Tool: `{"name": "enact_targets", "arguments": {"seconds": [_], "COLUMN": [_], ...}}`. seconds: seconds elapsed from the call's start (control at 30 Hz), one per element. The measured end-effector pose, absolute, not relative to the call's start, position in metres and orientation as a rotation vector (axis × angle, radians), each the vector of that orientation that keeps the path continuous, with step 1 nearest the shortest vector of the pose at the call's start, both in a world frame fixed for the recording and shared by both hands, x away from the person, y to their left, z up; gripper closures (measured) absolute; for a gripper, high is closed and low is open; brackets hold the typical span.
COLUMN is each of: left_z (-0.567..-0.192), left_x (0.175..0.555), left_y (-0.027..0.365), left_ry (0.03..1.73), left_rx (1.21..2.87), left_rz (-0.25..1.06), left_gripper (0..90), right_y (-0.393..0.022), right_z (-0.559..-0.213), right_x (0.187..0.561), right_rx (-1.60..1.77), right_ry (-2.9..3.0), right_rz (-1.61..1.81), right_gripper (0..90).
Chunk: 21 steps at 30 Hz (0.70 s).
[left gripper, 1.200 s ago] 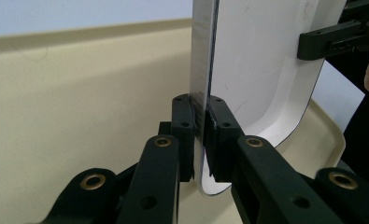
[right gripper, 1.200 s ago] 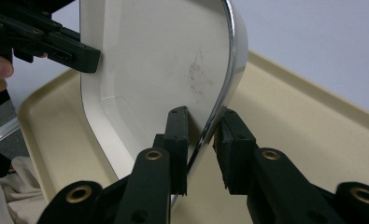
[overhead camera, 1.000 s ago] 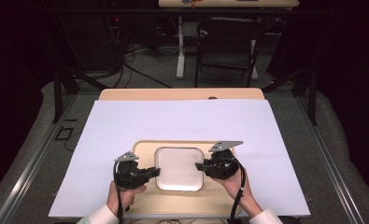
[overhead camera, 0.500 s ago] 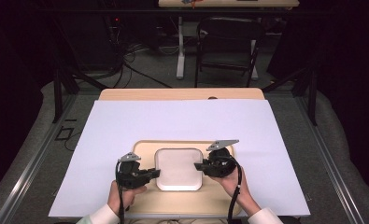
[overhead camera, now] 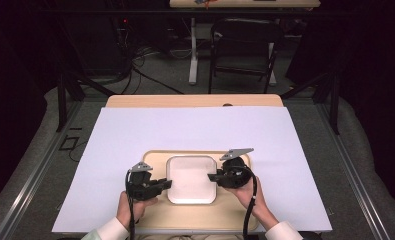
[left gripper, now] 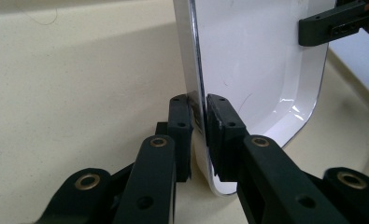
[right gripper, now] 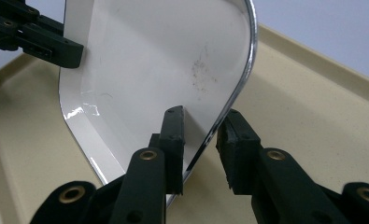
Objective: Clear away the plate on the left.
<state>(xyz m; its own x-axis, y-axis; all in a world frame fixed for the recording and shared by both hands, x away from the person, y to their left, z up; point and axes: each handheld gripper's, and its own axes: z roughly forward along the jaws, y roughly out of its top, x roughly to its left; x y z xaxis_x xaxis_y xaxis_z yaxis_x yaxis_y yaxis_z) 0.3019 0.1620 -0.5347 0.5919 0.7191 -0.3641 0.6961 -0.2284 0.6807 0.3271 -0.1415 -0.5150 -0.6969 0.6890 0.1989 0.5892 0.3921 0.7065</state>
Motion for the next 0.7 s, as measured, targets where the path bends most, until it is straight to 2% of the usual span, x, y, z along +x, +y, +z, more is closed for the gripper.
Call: {"name": "enact_targets", "arguments": {"seconds": [0.33, 0.7], "left_z": [-0.539, -0.542], "left_x": [0.305, 0.309], "left_y": [0.160, 0.160], "left_ry": [1.130, 1.151], "left_rx": [1.990, 2.005], "left_rz": [0.082, 0.070], "left_gripper": [77.8, 76.1], "right_y": [-0.137, -0.135], "right_z": [-0.523, -0.531], "right_x": [0.333, 0.335], "right_rx": [1.174, 1.190], "right_ry": [2.535, 2.562], "right_rz": [1.120, 1.081], "right_gripper": [68.1, 67.2]}}
